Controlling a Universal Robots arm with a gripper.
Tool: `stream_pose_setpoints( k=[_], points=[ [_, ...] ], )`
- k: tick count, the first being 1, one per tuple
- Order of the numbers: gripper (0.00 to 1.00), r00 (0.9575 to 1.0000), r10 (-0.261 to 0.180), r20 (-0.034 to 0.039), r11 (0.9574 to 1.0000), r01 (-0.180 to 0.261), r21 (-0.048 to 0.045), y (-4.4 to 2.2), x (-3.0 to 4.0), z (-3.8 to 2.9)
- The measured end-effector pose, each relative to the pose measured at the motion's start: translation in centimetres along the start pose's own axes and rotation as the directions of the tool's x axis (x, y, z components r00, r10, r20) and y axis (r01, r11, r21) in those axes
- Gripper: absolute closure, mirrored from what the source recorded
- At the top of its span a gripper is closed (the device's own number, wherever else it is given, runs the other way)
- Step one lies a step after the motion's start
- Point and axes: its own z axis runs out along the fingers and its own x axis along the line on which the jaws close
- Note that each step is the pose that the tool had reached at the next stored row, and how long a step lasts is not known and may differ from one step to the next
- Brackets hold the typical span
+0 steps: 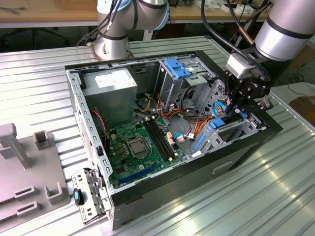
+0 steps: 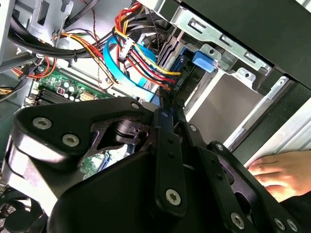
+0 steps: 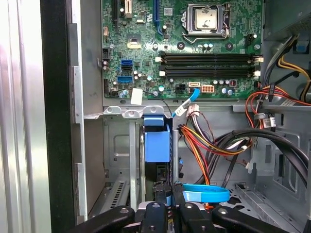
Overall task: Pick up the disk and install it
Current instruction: 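Insert the second disk wire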
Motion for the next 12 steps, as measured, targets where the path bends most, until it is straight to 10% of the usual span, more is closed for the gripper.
stream_pose_setpoints(
  k=[12],
  points=[
    [0.84, 1.0000, 0.000, -0.0007, 1.0000, 0.000, -0.0001, 0.07, 0.02, 0.83]
  ],
)
